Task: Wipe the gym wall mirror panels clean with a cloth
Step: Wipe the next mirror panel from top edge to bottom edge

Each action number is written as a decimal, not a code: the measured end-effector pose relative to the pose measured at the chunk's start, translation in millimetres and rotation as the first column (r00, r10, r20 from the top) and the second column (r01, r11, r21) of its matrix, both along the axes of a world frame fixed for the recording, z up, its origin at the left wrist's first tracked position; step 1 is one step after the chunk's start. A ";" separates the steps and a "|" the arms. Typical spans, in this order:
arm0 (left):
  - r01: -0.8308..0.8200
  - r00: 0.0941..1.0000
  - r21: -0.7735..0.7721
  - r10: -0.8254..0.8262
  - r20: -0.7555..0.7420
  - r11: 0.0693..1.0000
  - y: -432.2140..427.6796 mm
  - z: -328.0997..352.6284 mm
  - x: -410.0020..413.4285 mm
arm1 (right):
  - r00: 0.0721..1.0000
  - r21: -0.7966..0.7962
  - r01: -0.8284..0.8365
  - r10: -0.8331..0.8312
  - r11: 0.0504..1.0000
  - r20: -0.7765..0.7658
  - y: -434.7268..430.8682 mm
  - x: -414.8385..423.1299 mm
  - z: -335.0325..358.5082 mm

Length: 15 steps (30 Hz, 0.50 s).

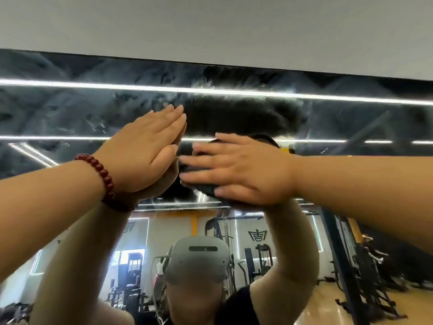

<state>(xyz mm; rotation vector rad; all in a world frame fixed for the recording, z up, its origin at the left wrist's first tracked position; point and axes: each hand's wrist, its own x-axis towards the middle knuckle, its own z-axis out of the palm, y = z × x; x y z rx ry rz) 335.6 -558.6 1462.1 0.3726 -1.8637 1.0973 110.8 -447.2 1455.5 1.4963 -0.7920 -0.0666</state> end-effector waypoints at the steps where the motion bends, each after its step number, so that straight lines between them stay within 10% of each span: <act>1: 0.002 1.000 -0.003 -0.002 0.008 1.000 0.9 -2.2 -1.3 | 0.996 0.039 0.011 -0.007 0.999 -0.091 4.1 -11.2 -16.6; 4: 0.027 1.000 0.031 -0.028 0.014 0.999 7.9 -6.6 -11.3 | 0.992 0.093 0.063 -0.052 0.994 -0.112 27.9 -47.7 -14.8; 10: 0.008 0.999 -0.002 -0.008 0.048 1.000 23.7 8.2 -42.8 | 0.783 -0.275 0.059 0.126 0.960 0.609 39.8 -77.3 62.9; 15: -0.033 0.999 -0.016 0.033 0.022 0.999 20.3 9.5 -53.0 | 0.944 -0.113 -0.020 0.056 0.993 0.326 36.5 -73.6 13.1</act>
